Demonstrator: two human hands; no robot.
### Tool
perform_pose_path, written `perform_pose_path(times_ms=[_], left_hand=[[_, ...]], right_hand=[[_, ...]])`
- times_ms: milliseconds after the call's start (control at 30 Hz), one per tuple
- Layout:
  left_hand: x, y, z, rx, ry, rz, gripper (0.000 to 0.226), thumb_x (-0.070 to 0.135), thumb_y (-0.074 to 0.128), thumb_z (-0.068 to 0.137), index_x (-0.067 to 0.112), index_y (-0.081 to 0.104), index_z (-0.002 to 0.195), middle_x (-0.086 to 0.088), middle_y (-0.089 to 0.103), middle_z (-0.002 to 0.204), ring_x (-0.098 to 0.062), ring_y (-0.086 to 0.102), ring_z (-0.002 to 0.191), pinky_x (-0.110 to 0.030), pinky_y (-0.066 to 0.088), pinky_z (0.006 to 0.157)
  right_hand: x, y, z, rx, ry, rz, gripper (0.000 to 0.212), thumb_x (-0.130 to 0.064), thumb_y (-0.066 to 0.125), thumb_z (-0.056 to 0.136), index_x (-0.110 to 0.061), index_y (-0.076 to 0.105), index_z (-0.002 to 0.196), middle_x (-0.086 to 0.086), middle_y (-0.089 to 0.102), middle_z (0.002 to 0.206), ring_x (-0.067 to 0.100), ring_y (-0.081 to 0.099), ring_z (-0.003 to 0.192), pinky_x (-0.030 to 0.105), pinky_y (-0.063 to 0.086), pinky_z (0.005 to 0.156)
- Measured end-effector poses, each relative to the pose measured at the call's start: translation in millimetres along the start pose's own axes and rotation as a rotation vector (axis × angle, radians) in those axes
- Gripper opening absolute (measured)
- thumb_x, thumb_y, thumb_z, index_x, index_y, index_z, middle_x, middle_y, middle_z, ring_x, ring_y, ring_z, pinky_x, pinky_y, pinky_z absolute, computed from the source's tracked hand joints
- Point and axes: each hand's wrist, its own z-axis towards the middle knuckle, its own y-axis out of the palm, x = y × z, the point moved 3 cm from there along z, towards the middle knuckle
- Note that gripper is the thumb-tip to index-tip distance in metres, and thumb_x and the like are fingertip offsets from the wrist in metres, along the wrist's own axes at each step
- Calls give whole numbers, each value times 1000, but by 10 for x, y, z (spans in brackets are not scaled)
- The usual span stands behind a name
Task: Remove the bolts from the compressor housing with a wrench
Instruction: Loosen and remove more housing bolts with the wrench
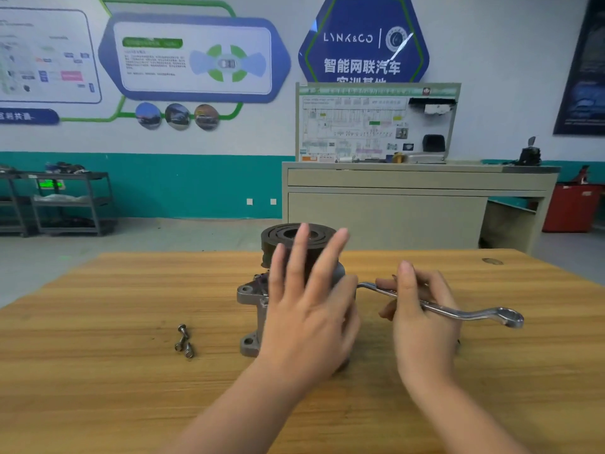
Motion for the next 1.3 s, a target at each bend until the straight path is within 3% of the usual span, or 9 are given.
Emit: perform_pose_path(times_ms=[133,300,400,467,533,733,933,1133,1300], left_hand=[[30,234,126,-262,29,240,25,46,56,83,27,70,89,4,8,161,-30,-7,147,-62,-2,113],[1,290,119,-252,8,247,30,51,55,82,28,74,85,4,14,160,-26,-4,148,-63,-2,113],[2,283,124,-266,-7,249,32,51,54,83,28,75,89,5,13,160,-25,-5,148,-62,-5,113],[0,284,118,-279,-7,244,31,52,55,82,28,74,90,4,14,160,-25,-6,148,-61,-6,113],[-1,283,128,-292,-8,218,31,53,58,80,28,74,89,4,16,159,-26,-5,147,-61,-7,113],[-205,144,-39,-188,87,104,53,48,53,84,26,56,131,-3,14,160,-28,4,147,-55,4,117],[-731,141,-328,-180,-812,-667,114,81,59,58,36,4,148,6,3,157,-13,10,143,-47,16,118],[-861,295,-559,-218,-898,-989,102,62,70,55,44,22,144,48,43,121,17,46,115,-27,42,98],[-860,334,-658,-383,-854,-1050,110,70,78,36,44,30,132,35,53,119,20,46,113,1,37,83]], right_hand=[[23,-45,44,-135,-6,22,17,-39,59,85,-24,59,76,-4,73,75,4,59,52,12,45,51],[111,-214,230,-543,125,-210,20,-19,76,78,-27,64,91,0,69,93,9,68,71,20,54,57],[149,-313,405,-610,726,-20,18,2,58,91,3,61,109,27,69,97,28,73,77,33,59,56],[10,-272,466,-731,1205,84,38,-24,49,98,7,59,117,32,68,99,41,71,81,43,59,57],[-200,-141,515,-985,1327,-34,56,-44,39,97,5,60,113,25,69,86,32,71,69,35,58,52],[-264,184,517,-1131,1116,-729,37,-28,29,106,-12,48,79,-4,34,40,5,30,28,13,22,27],[-105,202,1074,-1277,617,-1278,53,-58,39,95,-17,64,73,0,44,61,16,39,51,23,34,49],[349,477,1162,-1148,92,-1182,59,-61,43,91,-13,47,58,2,34,54,19,36,53,31,27,52],[261,331,1367,-812,83,-993,48,-44,54,85,-18,41,47,-5,27,43,16,29,44,29,24,52]])
